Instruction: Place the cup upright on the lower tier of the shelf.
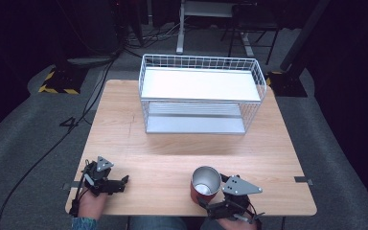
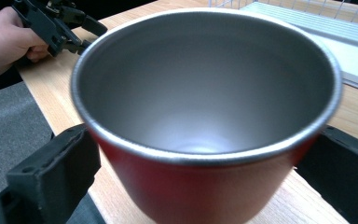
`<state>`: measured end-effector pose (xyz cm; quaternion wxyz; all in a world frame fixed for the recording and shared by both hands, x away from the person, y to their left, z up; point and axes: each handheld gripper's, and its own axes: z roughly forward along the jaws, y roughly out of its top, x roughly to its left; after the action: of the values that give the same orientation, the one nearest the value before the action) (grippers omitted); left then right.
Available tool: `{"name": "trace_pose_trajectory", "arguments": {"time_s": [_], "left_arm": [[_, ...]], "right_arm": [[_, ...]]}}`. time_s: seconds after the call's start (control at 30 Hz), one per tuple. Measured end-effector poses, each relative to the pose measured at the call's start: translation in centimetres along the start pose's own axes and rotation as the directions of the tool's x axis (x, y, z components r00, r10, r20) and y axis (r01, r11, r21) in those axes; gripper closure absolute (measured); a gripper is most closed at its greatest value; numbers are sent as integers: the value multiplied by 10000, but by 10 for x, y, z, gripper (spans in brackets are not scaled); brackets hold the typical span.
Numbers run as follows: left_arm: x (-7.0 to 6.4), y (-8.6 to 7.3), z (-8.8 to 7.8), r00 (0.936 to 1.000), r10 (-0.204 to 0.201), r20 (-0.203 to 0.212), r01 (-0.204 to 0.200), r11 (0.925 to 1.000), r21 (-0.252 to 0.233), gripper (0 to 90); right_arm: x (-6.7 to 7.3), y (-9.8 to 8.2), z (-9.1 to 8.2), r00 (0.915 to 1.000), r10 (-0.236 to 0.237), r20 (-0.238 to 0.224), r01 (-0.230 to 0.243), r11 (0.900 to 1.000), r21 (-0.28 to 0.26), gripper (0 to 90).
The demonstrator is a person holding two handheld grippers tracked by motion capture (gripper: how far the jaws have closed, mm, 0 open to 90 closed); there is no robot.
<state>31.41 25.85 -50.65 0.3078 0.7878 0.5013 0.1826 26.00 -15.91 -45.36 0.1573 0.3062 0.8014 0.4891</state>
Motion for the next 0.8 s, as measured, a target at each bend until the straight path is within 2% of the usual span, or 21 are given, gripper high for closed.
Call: {"name": "trace_pose_trajectory", "arguments": {"time_s": [0.3, 0.53, 0.8], "left_arm": [[0, 0, 0, 10000, -5, 1, 5, 10000, -1, 0], [0, 0, 0, 10000, 0, 0, 0, 10000, 1, 0], [0, 0, 0, 10000, -8, 3, 8, 10000, 1, 0]], "right_arm": [[-1, -1, 13, 9999, 128, -52, -129, 9999, -27, 50], [-5, -6, 15, 9989, 319, -354, -327, 9992, -239, 52], [-4, -4, 10, 10000, -52, -66, 49, 9990, -435, 76]]}}
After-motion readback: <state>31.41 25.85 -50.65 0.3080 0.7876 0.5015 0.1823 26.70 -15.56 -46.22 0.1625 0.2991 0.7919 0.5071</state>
